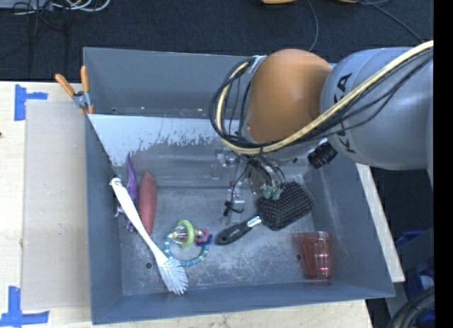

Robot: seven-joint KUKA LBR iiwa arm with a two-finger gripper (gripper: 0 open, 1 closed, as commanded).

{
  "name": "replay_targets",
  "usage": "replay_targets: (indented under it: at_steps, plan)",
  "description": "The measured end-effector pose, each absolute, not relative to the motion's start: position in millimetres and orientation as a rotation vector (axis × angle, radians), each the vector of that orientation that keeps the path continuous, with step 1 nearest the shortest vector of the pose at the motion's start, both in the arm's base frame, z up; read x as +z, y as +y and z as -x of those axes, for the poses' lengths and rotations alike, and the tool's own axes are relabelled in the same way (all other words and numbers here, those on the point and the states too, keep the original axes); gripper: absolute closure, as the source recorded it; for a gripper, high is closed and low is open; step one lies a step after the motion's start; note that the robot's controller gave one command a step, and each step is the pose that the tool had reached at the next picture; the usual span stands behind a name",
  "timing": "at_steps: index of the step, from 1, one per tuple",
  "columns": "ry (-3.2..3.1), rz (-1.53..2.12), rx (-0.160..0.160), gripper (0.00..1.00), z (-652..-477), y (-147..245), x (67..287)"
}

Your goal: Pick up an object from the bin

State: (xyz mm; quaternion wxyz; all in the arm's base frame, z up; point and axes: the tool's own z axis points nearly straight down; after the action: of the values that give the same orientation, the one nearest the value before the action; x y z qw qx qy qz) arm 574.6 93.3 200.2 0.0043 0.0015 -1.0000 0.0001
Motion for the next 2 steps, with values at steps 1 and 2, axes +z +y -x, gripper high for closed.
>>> replay_targets:
  at_steps: [1,2]
  plan:
    - [-3.140,-0.001,0.000,0.00,-576.1,92.6,204.8]
    - [-3.134,-0.165,-0.001,0.00,-558.9,116.0,141.3]
